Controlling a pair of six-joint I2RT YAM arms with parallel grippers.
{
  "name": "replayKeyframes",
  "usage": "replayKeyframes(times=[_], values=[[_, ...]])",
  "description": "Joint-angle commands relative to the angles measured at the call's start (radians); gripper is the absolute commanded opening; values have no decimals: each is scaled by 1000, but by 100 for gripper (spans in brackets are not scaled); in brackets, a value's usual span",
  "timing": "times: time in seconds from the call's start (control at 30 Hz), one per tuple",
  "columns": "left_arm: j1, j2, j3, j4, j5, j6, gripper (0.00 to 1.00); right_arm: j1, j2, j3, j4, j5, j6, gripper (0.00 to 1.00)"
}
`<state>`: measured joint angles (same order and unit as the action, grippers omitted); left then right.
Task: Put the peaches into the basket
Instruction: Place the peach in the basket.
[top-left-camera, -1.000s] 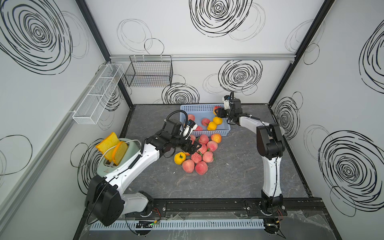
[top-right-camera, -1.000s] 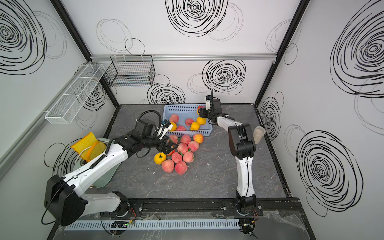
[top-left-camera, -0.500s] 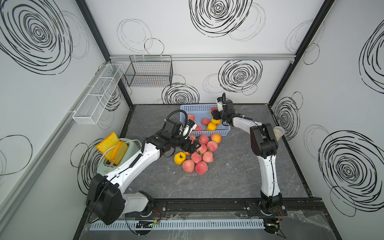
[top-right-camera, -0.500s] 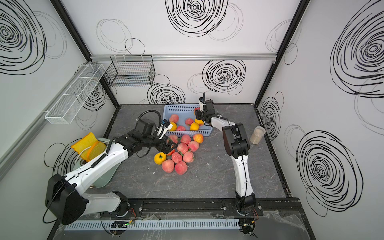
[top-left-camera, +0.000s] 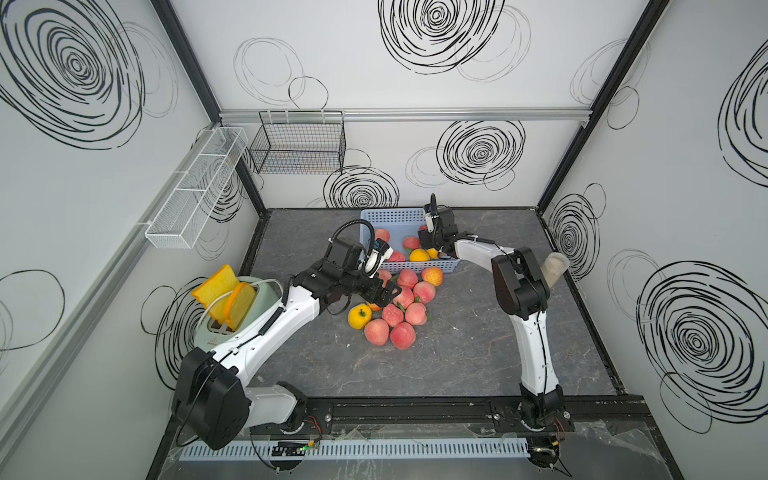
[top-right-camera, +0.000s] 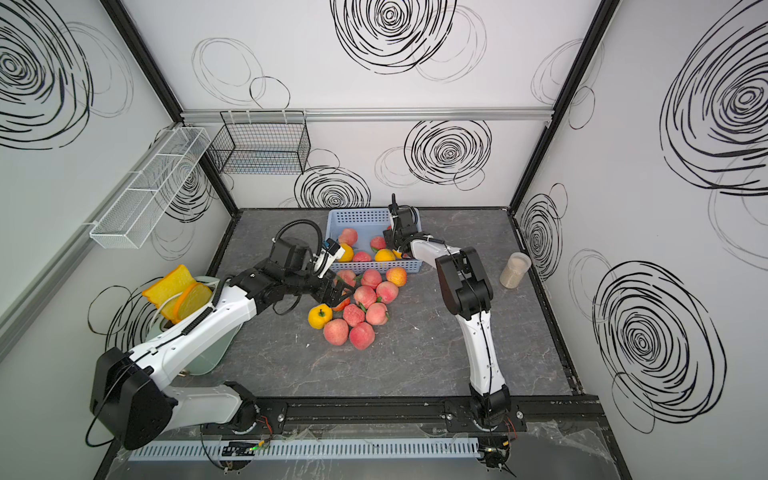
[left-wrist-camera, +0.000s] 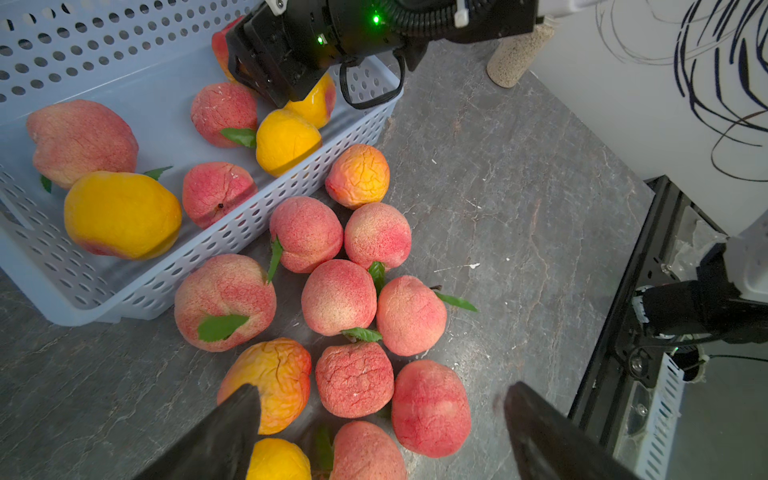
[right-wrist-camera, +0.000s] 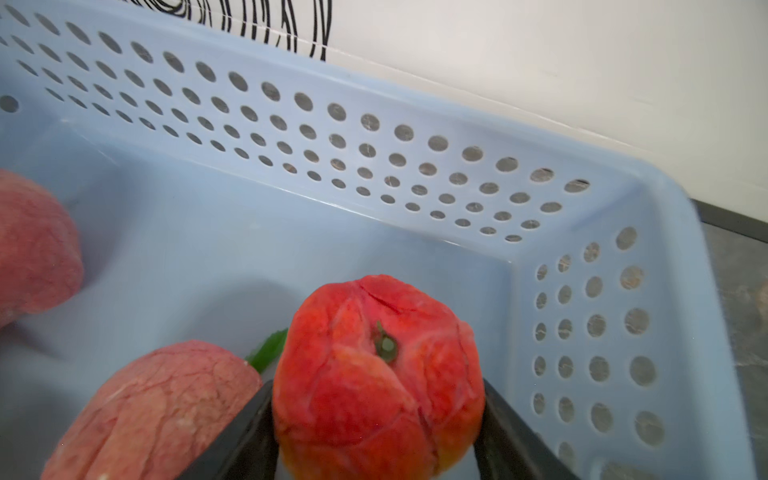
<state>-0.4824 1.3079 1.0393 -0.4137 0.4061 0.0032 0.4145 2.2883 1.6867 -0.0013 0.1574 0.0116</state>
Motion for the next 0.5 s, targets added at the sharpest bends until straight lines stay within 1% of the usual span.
replayKeyframes(times=[0.0,0.07,0.13,0.27,0.47], values=[[10,-6,18,3,0,4,96,-5,-40,-5,-28,47,13,71],[10,-6,18,3,-2,4,96,-6,-43,-5,-34,54,24,73],[9,-6,18,3,-1,3,96,-4,-48,-6,-37,56,36,77],[10,-7,17,1,-3,3,96,0,-58,-4,-43,57,46,82],[11,-12,18,3,-10,1,96,14,-108,-8,-49,64,55,89]])
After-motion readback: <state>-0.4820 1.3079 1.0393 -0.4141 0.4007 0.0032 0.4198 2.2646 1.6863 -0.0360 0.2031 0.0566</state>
